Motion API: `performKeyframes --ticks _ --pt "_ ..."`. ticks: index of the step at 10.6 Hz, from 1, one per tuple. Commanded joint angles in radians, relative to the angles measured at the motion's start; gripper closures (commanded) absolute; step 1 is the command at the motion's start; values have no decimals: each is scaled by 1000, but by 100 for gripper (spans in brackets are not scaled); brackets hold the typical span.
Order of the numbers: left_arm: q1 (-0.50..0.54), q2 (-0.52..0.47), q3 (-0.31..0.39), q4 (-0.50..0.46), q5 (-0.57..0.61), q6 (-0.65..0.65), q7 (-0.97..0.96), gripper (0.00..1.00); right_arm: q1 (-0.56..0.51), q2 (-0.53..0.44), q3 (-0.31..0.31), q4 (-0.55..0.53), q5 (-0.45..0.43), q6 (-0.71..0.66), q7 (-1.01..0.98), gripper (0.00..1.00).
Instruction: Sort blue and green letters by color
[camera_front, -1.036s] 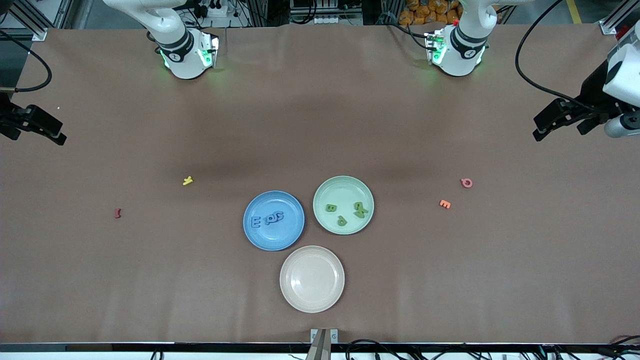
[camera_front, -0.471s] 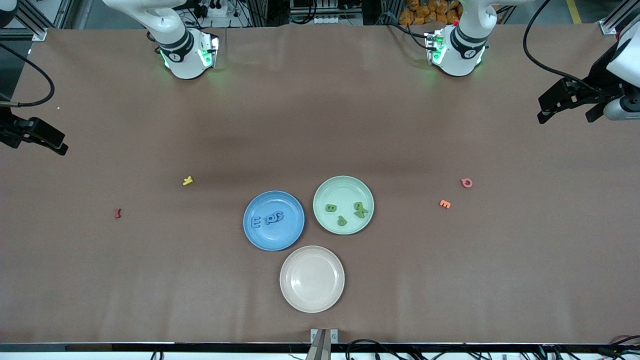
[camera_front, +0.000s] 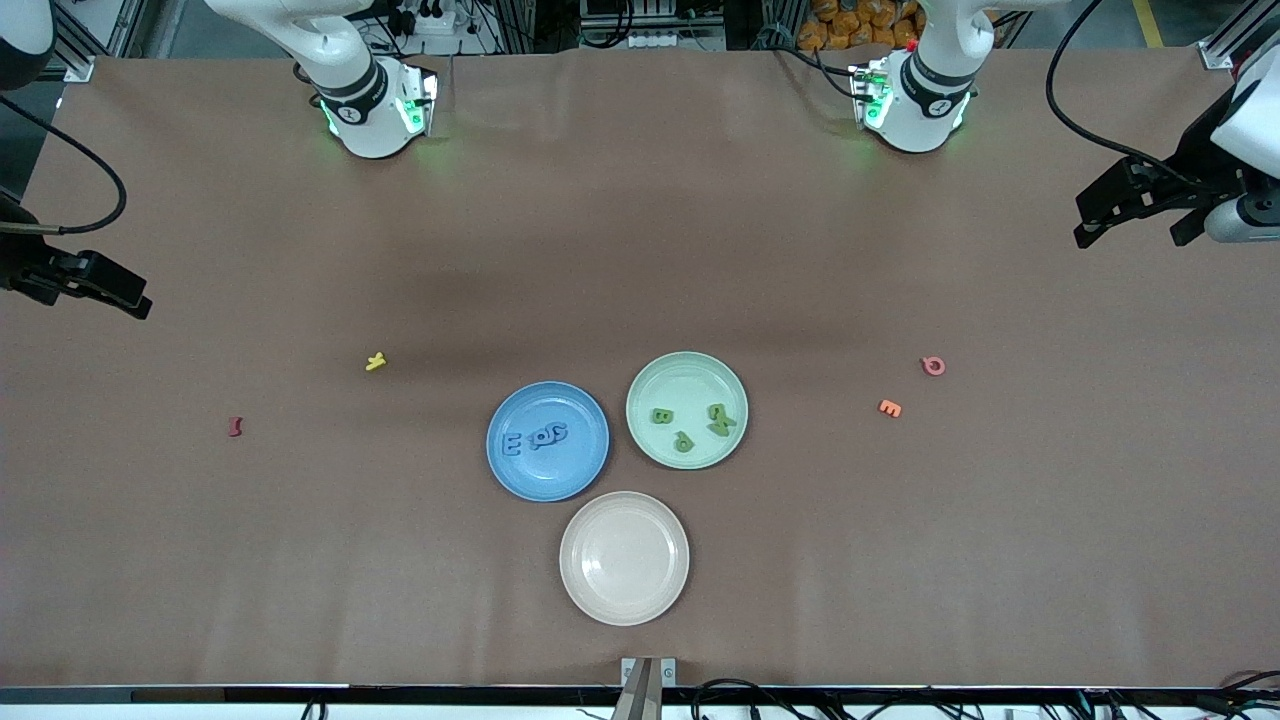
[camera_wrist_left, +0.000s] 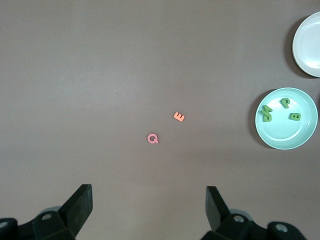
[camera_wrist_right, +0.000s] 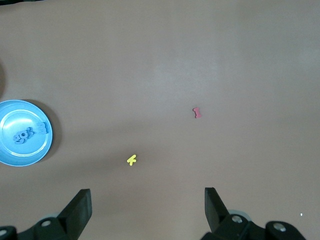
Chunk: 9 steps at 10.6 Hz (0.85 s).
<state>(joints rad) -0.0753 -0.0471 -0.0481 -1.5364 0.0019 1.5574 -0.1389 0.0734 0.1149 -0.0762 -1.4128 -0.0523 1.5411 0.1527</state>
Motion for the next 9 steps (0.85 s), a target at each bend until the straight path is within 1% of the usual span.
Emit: performKeyframes --ticks 1,4,9 --pt "-6 12 4 29 -7 -23 13 0 8 -11 -14 -2 -20 10 19 0" --pt "-6 13 4 29 -5 -23 12 0 11 -4 -10 0 -17 46 21 0" --pt "-7 20 2 30 -10 -23 12 0 16 -4 -8 -6 -15 25 21 0"
